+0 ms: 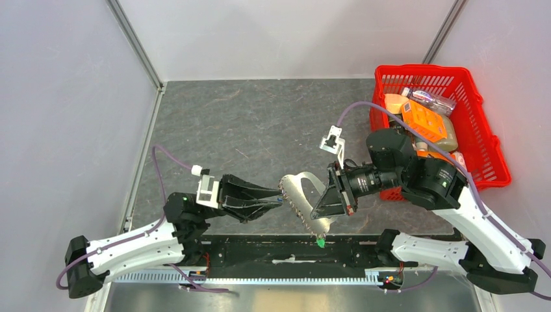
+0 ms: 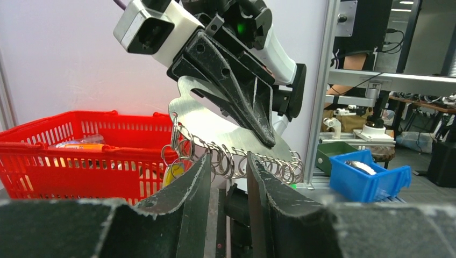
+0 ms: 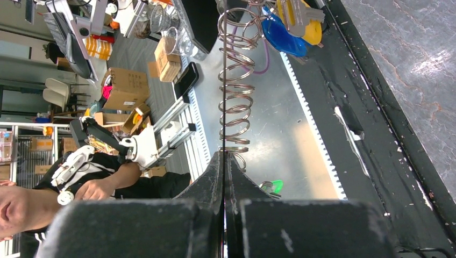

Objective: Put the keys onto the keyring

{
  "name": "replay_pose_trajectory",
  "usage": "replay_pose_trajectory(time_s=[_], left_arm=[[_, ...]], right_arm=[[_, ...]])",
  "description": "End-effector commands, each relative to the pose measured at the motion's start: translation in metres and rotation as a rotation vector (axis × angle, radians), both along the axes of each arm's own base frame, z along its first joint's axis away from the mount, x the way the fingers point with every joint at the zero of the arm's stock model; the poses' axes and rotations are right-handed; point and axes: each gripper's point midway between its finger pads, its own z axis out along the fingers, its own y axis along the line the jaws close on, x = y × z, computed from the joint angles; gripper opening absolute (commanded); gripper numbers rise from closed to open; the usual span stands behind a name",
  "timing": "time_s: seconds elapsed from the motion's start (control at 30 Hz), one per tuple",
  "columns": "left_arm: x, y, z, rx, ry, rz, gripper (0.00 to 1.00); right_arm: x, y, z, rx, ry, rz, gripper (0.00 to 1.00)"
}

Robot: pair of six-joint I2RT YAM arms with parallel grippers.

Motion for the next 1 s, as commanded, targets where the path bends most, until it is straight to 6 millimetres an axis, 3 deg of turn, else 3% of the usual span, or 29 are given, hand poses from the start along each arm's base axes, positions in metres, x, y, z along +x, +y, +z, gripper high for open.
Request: replay_pose_trajectory(time_s=[0.0, 0.3, 0.97], left_arm=[[-0.012, 0.016, 0.031, -0.087, -0.036, -0.023, 0.37], [-0.020, 0.029, 0.041, -0.114, -0.048, -0.031, 0.38], [-0.028, 0.011, 0.042, -0.097, -0.030, -0.145, 0.40]], right_arm=[[-0.002, -0.001, 0.014, 0.069, -0.053, 0.019, 0.00], [-0.002, 0.000, 0.014, 0.072, -0.056, 0.024, 0.00], [0.001, 0.001, 0.011, 0.066, -0.059, 0.011, 0.00]])
